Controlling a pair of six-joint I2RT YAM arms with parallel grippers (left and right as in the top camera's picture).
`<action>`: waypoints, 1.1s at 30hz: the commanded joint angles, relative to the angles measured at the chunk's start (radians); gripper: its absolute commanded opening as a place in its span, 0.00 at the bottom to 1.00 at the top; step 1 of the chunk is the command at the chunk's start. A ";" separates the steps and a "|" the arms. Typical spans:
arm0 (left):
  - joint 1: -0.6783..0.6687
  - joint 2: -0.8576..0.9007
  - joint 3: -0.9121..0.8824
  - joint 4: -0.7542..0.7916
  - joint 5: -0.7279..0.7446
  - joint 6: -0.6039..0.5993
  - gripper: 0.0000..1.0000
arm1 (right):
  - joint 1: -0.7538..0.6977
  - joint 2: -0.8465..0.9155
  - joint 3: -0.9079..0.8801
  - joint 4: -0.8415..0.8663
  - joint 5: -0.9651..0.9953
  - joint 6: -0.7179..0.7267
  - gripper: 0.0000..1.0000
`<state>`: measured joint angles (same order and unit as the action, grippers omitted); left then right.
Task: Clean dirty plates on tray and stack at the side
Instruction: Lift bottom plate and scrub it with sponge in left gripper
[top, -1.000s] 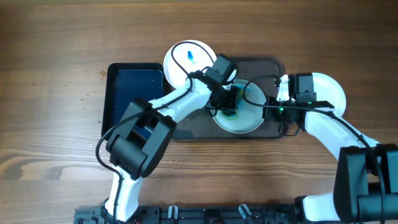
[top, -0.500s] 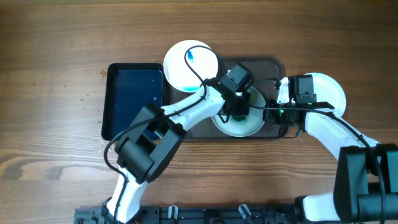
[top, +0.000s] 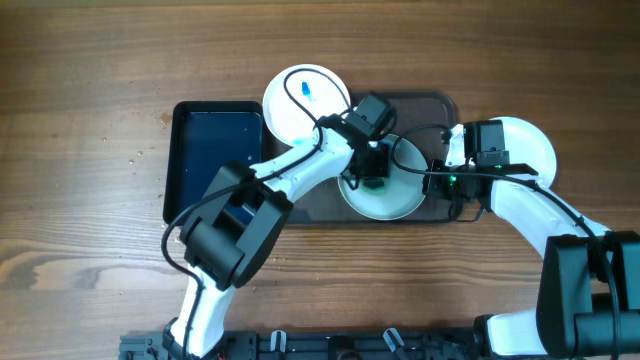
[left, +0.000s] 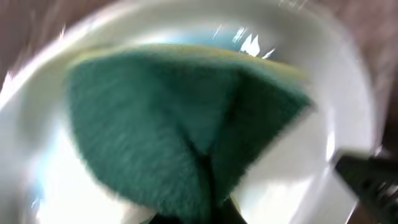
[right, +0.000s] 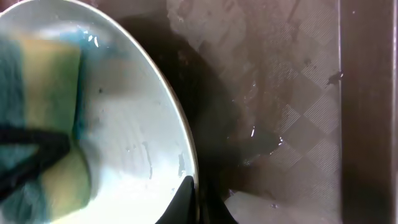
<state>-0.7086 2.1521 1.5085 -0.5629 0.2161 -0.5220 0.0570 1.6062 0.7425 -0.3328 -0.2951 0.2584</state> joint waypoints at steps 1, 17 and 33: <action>0.002 0.042 -0.003 0.081 -0.116 0.045 0.04 | 0.005 0.008 0.008 -0.012 -0.043 -0.022 0.04; -0.016 0.042 -0.003 -0.020 0.171 0.227 0.04 | 0.004 0.008 0.008 -0.020 -0.216 -0.013 0.04; 0.095 0.042 -0.003 -0.135 0.173 0.257 0.04 | -0.158 0.076 0.008 -0.079 -0.588 -0.018 0.04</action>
<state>-0.5922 2.1712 1.5188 -0.6514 0.4137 -0.3267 -0.0982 1.6722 0.7410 -0.4179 -0.8459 0.2592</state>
